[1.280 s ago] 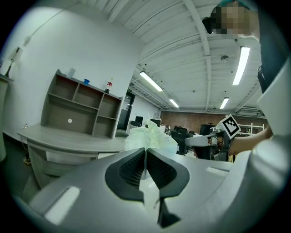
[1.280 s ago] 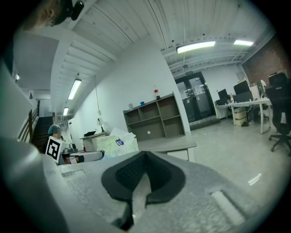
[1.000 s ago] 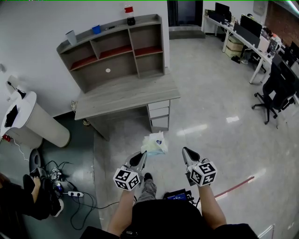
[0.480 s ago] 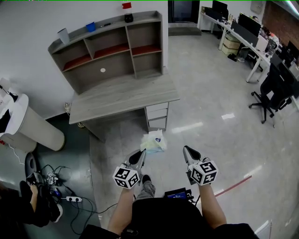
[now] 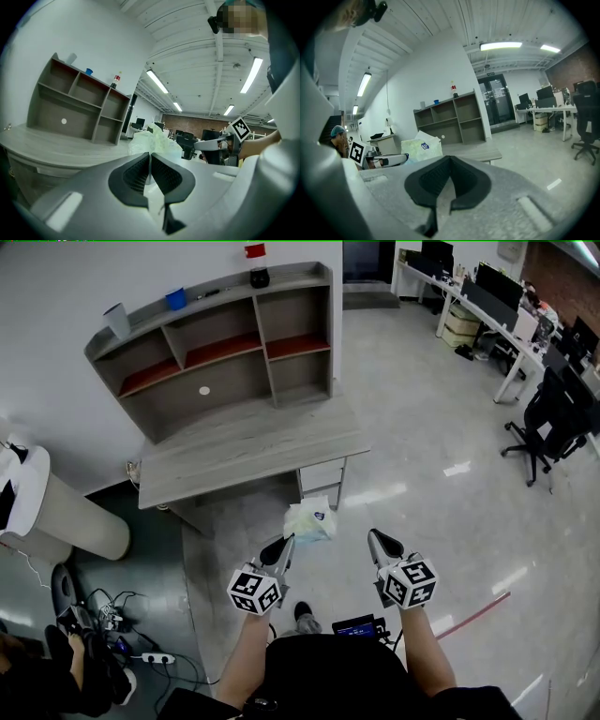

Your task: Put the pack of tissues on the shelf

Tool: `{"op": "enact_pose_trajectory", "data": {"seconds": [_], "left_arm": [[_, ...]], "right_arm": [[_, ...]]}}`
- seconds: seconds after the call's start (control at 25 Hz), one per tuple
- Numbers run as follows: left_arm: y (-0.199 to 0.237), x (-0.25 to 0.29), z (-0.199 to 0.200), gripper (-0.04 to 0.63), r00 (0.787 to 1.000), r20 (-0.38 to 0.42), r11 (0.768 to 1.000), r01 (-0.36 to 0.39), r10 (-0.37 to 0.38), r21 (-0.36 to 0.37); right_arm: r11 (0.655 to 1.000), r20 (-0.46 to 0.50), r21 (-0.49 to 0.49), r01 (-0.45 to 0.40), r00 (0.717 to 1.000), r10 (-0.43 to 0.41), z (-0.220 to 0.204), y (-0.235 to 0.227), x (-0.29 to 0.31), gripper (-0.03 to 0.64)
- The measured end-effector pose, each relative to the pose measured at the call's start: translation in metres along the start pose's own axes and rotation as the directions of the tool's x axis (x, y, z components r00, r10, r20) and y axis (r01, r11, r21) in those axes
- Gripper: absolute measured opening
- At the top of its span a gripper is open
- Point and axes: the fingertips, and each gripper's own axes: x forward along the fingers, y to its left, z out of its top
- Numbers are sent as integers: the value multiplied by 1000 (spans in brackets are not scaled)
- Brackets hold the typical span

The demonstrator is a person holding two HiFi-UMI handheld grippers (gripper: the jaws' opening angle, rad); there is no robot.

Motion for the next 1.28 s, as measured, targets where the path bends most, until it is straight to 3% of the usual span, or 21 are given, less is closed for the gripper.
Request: {"op": "enact_pose_trajectory", "data": {"seconds": [0.68,1.28], "left_arm": [[85,14,24,9,998,-10,998,62,-62,-4],[111,24,17,9,999,-18,999,28,-29,-37]], "right_arm": [[998,1,-3,60,998,-60,18,26,79,0],[999,-26,8,47,999,-47,17,18,113,0]]}}
